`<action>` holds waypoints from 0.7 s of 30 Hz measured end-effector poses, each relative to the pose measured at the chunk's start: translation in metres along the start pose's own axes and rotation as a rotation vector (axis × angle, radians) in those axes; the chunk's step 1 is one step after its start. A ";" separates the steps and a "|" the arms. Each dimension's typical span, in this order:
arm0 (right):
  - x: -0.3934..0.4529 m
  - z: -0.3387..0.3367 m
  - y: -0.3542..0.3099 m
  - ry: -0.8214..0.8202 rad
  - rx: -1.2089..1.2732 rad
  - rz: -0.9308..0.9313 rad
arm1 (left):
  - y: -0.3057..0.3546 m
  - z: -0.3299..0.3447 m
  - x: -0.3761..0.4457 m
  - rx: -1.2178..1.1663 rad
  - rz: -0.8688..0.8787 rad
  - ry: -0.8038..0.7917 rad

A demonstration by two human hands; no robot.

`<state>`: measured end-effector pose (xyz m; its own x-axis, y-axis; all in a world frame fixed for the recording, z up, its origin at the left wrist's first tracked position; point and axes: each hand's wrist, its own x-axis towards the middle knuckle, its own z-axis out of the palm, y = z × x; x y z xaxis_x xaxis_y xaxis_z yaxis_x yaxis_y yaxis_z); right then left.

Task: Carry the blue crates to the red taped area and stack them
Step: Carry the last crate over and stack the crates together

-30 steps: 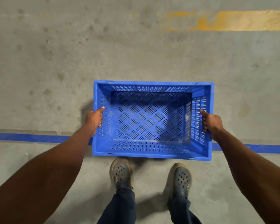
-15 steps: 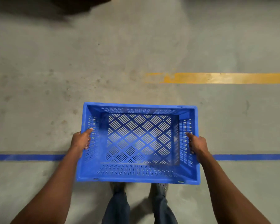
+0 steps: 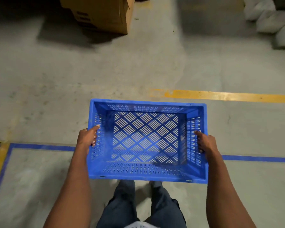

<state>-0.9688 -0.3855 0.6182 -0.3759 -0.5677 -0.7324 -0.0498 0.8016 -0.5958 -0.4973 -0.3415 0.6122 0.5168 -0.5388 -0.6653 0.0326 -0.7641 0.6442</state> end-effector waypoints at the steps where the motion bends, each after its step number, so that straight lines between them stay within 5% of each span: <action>1: -0.009 -0.006 0.000 0.006 -0.001 0.000 | 0.004 -0.004 -0.010 0.008 0.004 0.002; 21: -0.094 -0.043 0.016 0.141 0.081 -0.011 | 0.046 -0.027 -0.054 0.090 0.105 -0.038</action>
<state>-0.9744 -0.3118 0.6917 -0.5021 -0.5397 -0.6757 0.0178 0.7748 -0.6320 -0.5009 -0.3377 0.6877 0.4802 -0.6291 -0.6113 -0.0970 -0.7307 0.6757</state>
